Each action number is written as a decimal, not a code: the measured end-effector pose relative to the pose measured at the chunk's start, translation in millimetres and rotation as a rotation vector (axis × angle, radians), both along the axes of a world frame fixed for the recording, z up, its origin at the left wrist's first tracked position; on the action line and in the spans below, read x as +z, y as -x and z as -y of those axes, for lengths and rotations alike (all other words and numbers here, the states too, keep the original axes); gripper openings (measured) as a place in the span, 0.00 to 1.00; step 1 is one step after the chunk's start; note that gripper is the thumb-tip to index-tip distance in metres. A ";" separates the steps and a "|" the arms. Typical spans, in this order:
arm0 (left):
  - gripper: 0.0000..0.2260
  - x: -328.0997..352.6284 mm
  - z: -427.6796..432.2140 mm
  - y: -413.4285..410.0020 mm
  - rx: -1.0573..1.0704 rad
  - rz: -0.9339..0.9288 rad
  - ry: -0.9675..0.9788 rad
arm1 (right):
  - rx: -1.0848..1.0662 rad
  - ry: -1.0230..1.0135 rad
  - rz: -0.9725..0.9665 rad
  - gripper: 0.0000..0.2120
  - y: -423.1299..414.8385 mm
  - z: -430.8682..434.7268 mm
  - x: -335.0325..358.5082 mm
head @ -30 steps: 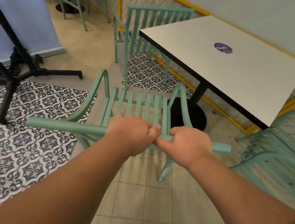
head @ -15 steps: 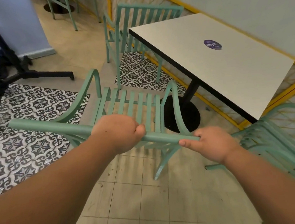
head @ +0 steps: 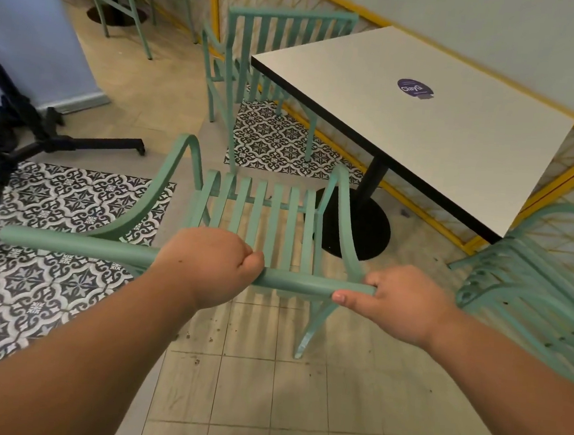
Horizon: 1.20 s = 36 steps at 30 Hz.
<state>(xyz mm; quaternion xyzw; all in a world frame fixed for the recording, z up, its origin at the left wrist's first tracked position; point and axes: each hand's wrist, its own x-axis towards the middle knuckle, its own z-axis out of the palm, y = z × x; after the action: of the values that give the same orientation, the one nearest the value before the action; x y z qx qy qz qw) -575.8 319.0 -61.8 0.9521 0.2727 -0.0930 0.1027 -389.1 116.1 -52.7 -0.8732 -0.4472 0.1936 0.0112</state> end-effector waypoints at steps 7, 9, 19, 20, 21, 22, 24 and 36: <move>0.26 1.0 1.0 14.7 -0.087 -0.034 -0.002 | 0.003 -0.014 -0.036 0.39 22.1 20.7 -3.9; 0.26 1.1 1.0 16.3 -0.093 -0.043 0.002 | -0.001 -0.028 -0.039 0.40 26.6 24.3 -5.4; 0.22 7.5 -45.4 33.9 -0.070 -0.048 -0.019 | -0.025 -0.051 -0.128 0.37 68.4 -6.4 -3.5; 0.22 7.2 -51.9 38.3 -0.067 -0.053 -0.020 | -0.037 -0.051 -0.140 0.35 76.7 -9.4 -3.6; 0.22 6.5 -57.8 42.5 -0.063 -0.055 -0.018 | -0.051 -0.052 -0.151 0.34 84.4 -11.4 -3.6; 0.23 5.4 -62.8 46.4 -0.058 -0.052 -0.015 | -0.063 -0.053 -0.162 0.34 90.8 -13.0 -3.3; 0.24 3.4 -70.9 54.7 -0.061 -0.036 -0.014 | -0.067 -0.044 -0.184 0.33 101.3 -16.3 -2.7; 0.23 5.8 -109.1 80.2 -0.030 -0.146 -0.109 | -0.032 -0.154 -0.293 0.30 144.2 -44.1 -12.2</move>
<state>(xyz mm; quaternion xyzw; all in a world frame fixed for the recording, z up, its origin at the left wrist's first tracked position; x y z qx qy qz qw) -656.1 428.2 -56.0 0.9509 0.2699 -0.1487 0.0293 -533.3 160.1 -64.9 -0.8390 -0.4405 0.2839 0.1465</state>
